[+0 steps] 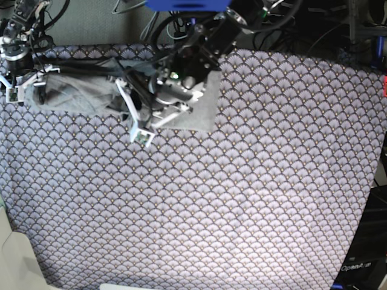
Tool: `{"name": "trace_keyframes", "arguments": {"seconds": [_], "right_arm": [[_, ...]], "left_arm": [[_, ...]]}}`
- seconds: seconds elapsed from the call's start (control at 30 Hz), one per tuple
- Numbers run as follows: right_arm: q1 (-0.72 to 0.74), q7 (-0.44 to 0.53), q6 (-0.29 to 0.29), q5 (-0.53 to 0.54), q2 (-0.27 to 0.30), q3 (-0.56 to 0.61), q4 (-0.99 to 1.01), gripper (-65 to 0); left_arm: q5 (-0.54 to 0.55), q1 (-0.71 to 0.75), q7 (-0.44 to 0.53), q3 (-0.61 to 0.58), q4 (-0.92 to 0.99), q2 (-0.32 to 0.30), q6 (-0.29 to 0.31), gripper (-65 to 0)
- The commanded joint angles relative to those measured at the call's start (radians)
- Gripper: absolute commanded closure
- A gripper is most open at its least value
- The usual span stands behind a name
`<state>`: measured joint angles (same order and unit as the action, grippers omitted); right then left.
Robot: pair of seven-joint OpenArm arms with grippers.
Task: Fold the T-shirt properly
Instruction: 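Fold the held strip end over toward the right gripper and release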
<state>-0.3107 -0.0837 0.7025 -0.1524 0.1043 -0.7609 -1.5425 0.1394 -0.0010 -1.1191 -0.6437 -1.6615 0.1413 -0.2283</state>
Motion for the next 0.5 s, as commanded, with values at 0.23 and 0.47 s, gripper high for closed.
{"name": "trace_keyframes", "arguments": {"seconds": [0.23,0.47], "right_arm": [[-0.003,0.026,-0.004,0.014,0.016,-0.006,-0.017,-35.9],[0.002,0.026,-0.004,0.014,0.016,-0.006,-0.017,-35.9]], "left_arm": [[0.013,-0.027,0.004,-0.051,0.007,0.016,0.007,0.0],[0.013,-0.027,0.007,-0.046,0.007,0.016,0.010,-14.4]]}}
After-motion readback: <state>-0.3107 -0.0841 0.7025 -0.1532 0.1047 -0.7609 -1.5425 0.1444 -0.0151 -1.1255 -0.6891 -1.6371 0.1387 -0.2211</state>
